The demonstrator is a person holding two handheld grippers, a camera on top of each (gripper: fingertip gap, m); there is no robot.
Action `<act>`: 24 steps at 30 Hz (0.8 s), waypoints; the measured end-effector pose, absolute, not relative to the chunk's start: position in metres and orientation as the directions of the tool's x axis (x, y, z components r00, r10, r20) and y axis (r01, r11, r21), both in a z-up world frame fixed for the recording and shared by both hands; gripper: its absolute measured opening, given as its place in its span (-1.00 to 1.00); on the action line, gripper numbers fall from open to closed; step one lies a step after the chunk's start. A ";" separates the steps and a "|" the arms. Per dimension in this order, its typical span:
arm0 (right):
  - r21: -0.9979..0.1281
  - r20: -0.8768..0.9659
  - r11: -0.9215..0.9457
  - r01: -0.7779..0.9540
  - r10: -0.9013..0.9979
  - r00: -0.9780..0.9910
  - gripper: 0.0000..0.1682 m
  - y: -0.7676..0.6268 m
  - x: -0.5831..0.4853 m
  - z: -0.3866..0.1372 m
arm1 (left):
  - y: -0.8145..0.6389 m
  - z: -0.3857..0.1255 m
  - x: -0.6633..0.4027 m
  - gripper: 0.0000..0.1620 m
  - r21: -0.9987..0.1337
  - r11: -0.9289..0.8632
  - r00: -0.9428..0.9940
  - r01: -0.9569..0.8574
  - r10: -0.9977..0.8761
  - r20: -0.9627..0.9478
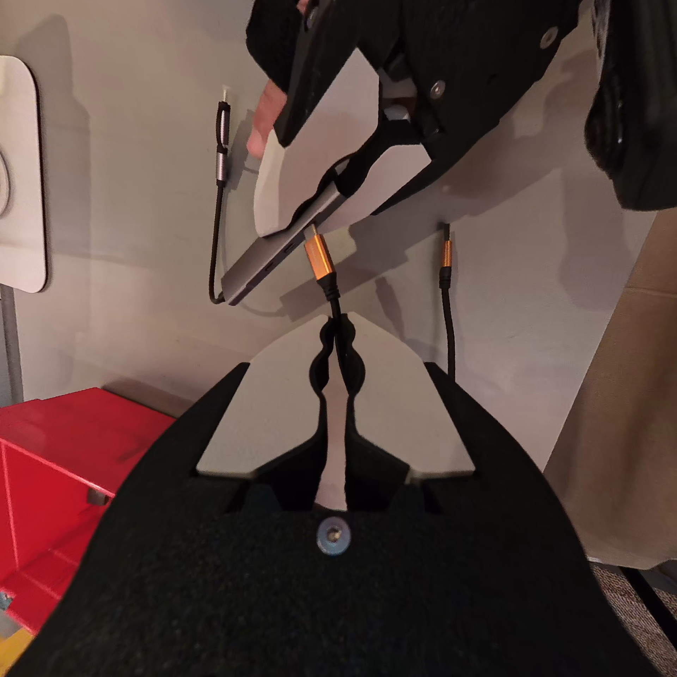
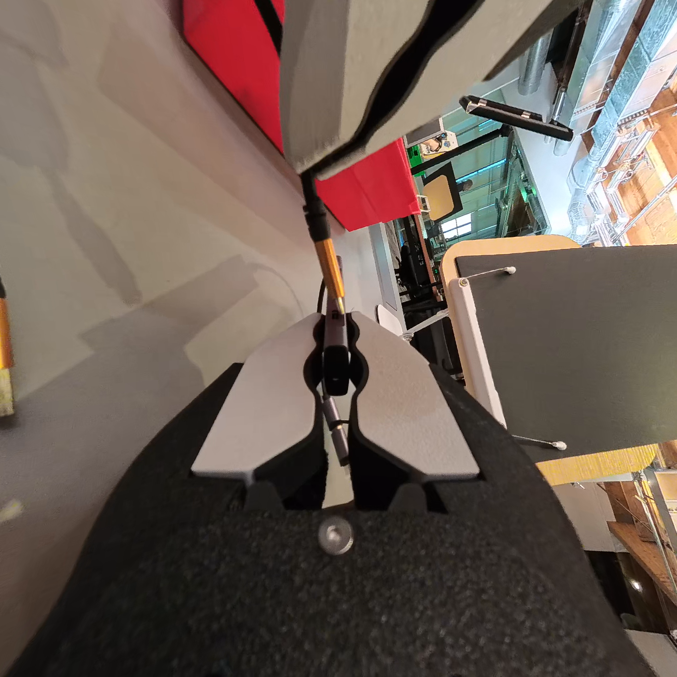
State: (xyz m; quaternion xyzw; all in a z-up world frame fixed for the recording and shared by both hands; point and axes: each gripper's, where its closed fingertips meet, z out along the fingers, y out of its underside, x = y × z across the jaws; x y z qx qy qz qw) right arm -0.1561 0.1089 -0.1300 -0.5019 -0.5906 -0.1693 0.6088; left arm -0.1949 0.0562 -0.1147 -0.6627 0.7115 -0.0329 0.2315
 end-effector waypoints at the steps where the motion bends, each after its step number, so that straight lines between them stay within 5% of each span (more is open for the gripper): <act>1: -0.409 0.890 0.438 0.801 0.387 0.243 -0.89 0.109 -0.156 -0.131 | 0.056 -0.115 -0.195 -0.96 -0.351 0.121 -0.016 -0.929 -0.958 -0.286; 24: -0.402 0.888 0.431 0.808 0.400 0.229 -0.89 0.108 -0.157 -0.135 | 0.060 -0.123 -0.197 -0.96 -0.330 0.075 0.016 -0.941 -0.964 -0.265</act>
